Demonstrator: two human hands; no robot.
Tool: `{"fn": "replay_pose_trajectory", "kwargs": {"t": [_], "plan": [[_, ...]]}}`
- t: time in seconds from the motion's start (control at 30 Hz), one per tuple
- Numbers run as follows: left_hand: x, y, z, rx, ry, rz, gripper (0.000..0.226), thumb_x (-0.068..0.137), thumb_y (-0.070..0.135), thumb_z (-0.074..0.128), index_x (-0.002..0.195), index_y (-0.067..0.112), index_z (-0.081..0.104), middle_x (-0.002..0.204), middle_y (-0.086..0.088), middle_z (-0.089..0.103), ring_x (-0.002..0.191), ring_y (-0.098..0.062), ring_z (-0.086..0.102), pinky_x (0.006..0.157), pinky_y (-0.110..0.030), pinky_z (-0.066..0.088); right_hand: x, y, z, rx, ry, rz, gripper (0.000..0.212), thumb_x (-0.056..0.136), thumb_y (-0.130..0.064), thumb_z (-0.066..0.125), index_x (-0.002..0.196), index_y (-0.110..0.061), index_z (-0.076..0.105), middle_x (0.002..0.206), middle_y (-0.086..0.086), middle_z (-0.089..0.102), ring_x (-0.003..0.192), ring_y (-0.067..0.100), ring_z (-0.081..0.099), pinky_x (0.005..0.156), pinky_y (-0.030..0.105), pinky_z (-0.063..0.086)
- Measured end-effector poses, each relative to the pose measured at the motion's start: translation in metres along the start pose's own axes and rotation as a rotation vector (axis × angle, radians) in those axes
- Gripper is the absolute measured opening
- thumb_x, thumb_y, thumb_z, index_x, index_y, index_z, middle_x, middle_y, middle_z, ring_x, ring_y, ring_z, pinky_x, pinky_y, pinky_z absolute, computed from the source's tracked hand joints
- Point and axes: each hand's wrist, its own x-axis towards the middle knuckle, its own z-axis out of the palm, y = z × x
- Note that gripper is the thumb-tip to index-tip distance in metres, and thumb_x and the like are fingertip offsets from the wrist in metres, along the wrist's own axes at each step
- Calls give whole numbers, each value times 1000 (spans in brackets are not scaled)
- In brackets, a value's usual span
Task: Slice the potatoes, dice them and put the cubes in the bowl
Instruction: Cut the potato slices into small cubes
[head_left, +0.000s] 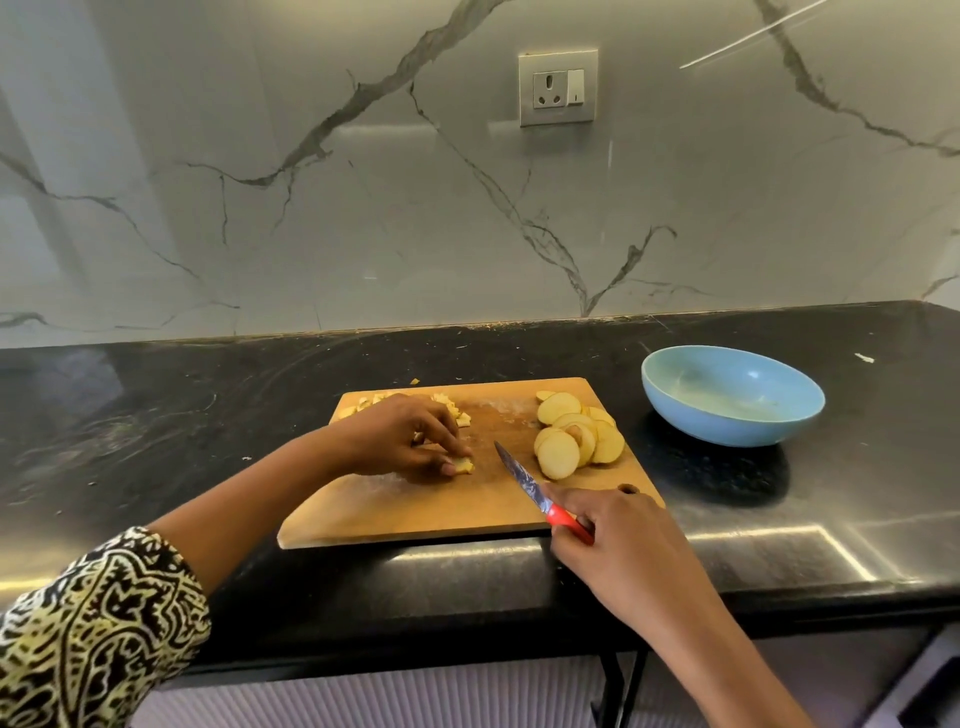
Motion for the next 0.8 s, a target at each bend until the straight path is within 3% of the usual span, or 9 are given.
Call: {"fn": "replay_pose_trajectory", "kwargs": {"t": [0.17, 0.33, 0.47, 0.63, 0.8], "plan": [[1, 12, 14, 87, 189, -99, 26, 85, 34, 67, 108, 23, 71, 108, 6, 64, 95, -5, 52, 81, -16, 41, 4, -9, 4, -56, 8, -17, 42, 94, -34, 48, 135, -42, 49, 65, -17, 44, 62, 3, 44, 50, 16, 32], [2, 25, 34, 187, 389, -220, 40, 85, 51, 59, 114, 25, 68, 111, 6, 65, 97, -7, 54, 88, -26, 45, 20, -17, 4, -152, 18, -10, 43, 95, -33, 47, 138, -37, 47, 93, -10, 62, 84, 9, 56, 65, 22, 43], [-7, 19, 35, 238, 428, -229, 46, 85, 56, 55, 119, 28, 65, 120, 8, 63, 109, -10, 52, 92, -29, 38, 30, -26, 9, -237, 10, -24, 41, 96, -32, 47, 138, -34, 48, 102, -6, 64, 88, 12, 58, 72, 26, 49], [-14, 15, 35, 211, 461, -187, 32, 88, 49, 57, 112, 31, 68, 115, 13, 66, 102, -6, 50, 81, -26, 27, 36, -27, 9, -268, -14, -50, 43, 96, -32, 49, 139, -35, 47, 104, -6, 65, 89, 12, 59, 71, 25, 48], [-13, 16, 36, 203, 479, -182, 29, 88, 48, 58, 109, 32, 70, 112, 14, 67, 103, -5, 53, 84, -27, 30, 38, -29, 10, -266, 3, -60, 45, 95, -32, 49, 139, -36, 45, 103, -7, 65, 89, 12, 59, 67, 24, 43]]}}
